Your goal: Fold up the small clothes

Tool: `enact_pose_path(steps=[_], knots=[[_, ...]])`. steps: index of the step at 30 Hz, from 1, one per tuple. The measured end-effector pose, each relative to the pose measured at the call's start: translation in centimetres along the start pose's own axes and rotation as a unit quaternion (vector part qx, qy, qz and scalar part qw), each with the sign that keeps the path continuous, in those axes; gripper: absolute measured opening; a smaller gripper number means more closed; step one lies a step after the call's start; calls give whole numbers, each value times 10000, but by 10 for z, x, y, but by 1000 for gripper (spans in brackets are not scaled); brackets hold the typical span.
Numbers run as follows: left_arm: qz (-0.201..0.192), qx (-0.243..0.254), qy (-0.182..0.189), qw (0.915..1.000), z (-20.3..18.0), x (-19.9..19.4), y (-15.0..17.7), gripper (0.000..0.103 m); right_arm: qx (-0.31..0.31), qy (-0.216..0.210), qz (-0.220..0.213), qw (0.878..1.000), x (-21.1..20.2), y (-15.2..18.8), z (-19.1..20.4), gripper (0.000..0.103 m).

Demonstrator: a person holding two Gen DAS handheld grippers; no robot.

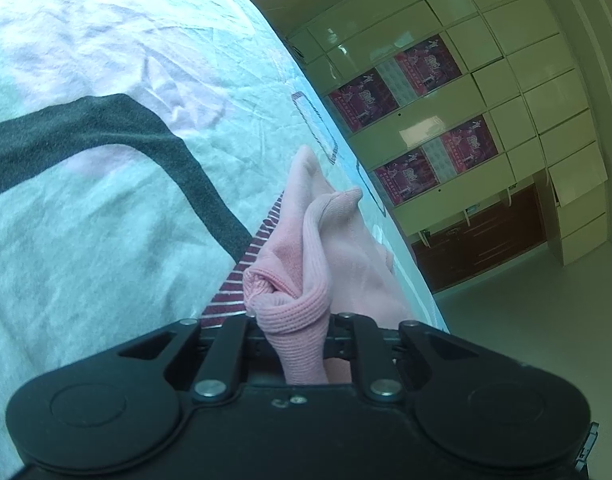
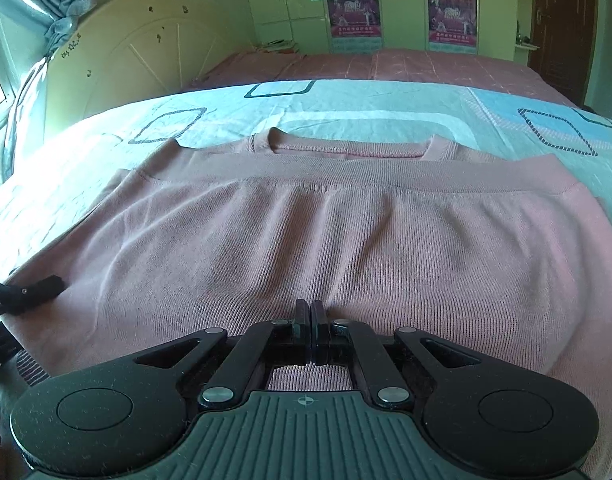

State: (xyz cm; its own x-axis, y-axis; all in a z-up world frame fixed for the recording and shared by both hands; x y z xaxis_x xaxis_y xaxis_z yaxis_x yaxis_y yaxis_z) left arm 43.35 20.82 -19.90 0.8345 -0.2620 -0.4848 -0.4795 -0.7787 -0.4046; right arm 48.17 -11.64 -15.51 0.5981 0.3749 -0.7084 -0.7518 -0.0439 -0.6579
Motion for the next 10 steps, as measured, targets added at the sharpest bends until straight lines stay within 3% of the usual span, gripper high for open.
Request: enact_pose_path(steps=[3, 6, 7, 9, 10], knots=[[-28, -44, -8, 10000, -5, 0, 2, 21, 168, -113, -273, 9994, -12, 0, -2, 2], [-77, -40, -92, 9999, -12, 1, 5, 26, 108, -187, -88, 9997, -4, 5, -5, 2], [-97, 0, -149, 9998, -14, 1, 6, 24, 140, -234, -124, 9996, -4, 5, -7, 2], [-126, 153, -363, 9991, -18, 2, 6, 11, 127, -231, -392, 9989, -14, 2, -7, 2], [-137, 116, -375, 9991, -17, 2, 5, 11, 107, -348, -523, 9980, -19, 3, -7, 2]])
Point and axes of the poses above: each gripper's, at about its wrist camera, not at the fingertips, and x roughly the way its jaws point, z to its left, y to its underside, the point moved 1 cm from there along x, roughly the way its jaws point, and after that the axes turned 1 degree about -y, right-handed, at the moved point
